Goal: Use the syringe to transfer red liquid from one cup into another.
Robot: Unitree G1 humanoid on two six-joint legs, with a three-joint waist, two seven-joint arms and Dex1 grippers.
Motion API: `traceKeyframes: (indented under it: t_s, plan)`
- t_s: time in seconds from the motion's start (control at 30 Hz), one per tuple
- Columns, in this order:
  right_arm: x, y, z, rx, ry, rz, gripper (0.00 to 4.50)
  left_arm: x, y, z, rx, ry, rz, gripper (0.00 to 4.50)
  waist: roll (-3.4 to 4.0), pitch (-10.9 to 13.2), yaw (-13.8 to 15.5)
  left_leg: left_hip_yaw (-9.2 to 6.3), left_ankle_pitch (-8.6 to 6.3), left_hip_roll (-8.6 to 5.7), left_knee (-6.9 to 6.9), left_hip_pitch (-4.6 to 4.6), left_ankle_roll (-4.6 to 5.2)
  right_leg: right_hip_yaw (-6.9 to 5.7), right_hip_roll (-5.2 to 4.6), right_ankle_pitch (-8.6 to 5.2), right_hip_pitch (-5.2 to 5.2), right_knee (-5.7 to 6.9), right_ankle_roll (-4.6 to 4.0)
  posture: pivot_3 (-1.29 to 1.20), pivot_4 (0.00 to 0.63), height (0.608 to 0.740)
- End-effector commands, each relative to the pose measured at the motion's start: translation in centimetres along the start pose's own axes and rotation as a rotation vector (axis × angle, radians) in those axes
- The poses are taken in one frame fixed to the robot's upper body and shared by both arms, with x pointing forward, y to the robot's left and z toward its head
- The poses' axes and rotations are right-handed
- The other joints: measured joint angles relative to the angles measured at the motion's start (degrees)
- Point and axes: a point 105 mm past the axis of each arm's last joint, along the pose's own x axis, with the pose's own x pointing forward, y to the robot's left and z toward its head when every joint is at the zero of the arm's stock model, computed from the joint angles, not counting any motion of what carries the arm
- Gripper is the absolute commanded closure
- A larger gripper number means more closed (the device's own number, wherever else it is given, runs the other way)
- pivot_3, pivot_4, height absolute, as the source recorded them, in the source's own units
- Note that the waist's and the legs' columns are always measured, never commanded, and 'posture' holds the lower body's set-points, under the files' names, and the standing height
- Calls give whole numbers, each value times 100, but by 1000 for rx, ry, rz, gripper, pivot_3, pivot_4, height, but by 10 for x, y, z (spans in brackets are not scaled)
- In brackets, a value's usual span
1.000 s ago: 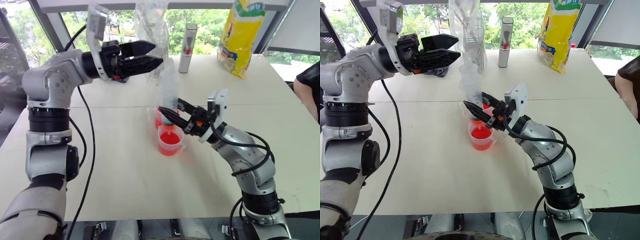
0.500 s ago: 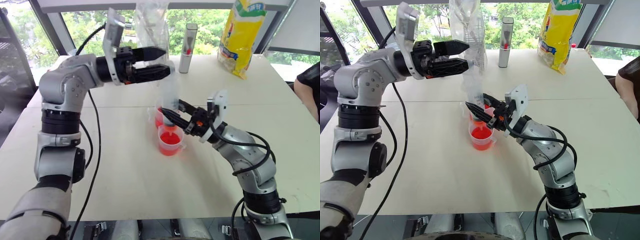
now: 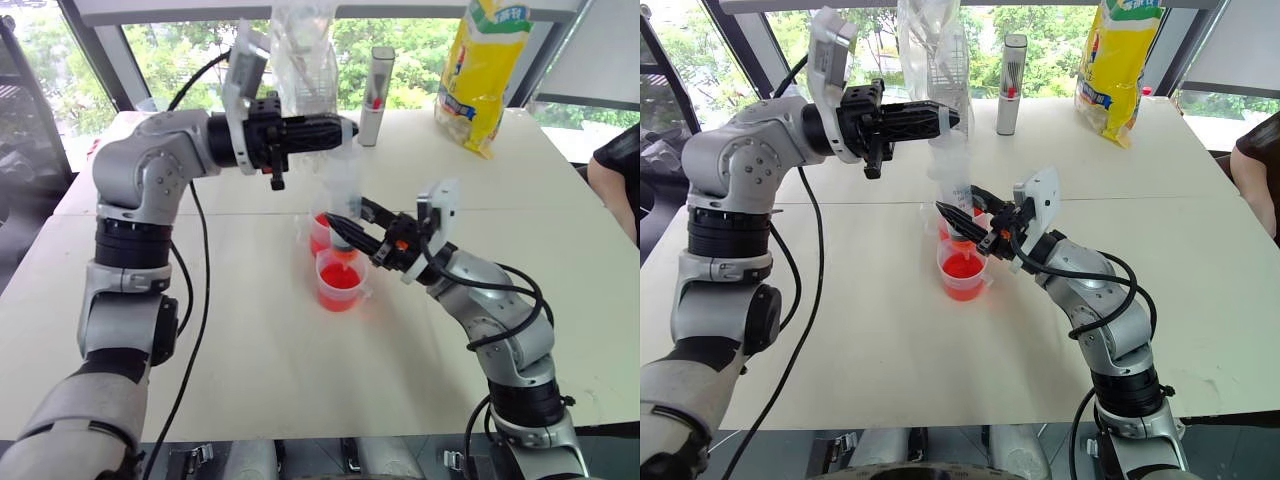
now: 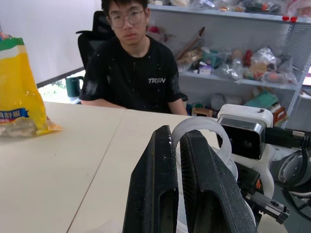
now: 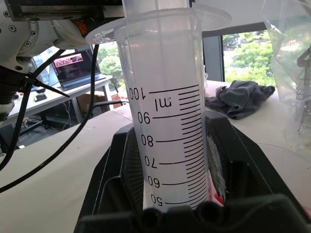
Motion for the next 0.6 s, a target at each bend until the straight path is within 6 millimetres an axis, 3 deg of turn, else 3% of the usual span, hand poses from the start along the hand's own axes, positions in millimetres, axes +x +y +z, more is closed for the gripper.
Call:
traceKeyframes:
  t_s: [0.03,0.6]
  plan:
    - [3,11,17,-32,-64,48,3089,6,-13,5,21,4,-66,4432,0,0,-2,0,0,0,0,0,0,0,0,0,0,0,0,0,150,740]
    - [4,9,30,-9,-85,53,3089,8,-22,-13,-30,41,-96,4432,0,0,0,-1,0,0,0,0,0,0,0,0,0,0,0,0,150,740]
